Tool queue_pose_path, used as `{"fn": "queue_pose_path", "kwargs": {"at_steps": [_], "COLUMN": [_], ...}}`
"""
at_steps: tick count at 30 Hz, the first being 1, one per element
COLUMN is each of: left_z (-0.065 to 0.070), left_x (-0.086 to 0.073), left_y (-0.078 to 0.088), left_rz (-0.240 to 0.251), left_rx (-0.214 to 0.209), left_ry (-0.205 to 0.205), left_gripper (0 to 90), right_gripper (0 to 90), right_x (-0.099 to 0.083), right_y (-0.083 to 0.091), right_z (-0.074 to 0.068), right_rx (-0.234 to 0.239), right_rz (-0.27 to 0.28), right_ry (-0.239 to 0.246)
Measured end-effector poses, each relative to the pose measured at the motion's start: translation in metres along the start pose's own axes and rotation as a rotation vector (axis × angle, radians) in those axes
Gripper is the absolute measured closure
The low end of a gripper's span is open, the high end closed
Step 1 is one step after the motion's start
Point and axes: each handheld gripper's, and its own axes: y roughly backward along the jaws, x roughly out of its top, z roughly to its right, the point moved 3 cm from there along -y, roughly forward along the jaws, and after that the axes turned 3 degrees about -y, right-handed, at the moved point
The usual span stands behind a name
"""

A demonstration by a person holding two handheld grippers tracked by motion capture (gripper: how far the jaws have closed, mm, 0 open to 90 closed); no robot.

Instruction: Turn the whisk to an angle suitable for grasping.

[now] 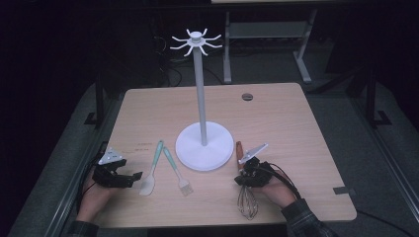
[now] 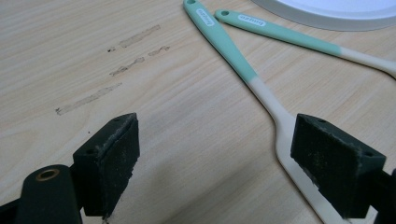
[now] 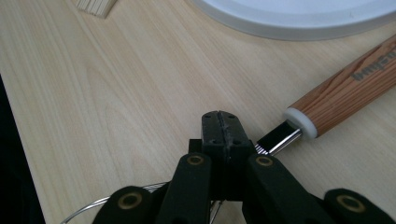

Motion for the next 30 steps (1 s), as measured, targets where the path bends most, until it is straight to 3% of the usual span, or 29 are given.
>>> {"fn": "queue_pose_path", "kwargs": {"at_steps": [7,15,22,30], "left_z": [0.000,0.001,0.000,0.001], "left_x": [0.000,0.001,0.000,0.001], "left_y": [0.000,0.000,0.000,-0.001], "left_rz": [0.006,0.005,0.002,0.003], "left_rx": [0.000,0.001,0.001,-0.001], "left_ry": [0.005,0.005,0.001,0.004], "left_gripper": [15.4,15.4,15.4,15.3], "right_gripper": [89.9,89.9,89.9,89.9], "right_x": [-0.006,-0.017,-0.021,-0.027], "right_y": [0.007,0.020,0.033,0.042], "right_z": [0.005,0.022,0.037,0.053], "right_rx": [-0.006,-0.027,-0.078,-0.106], "right_rz": [-0.016,-0.028,-0.031,-0.036], "right_ry": [-0.018,-0.067,-0.082,-0.116]}}
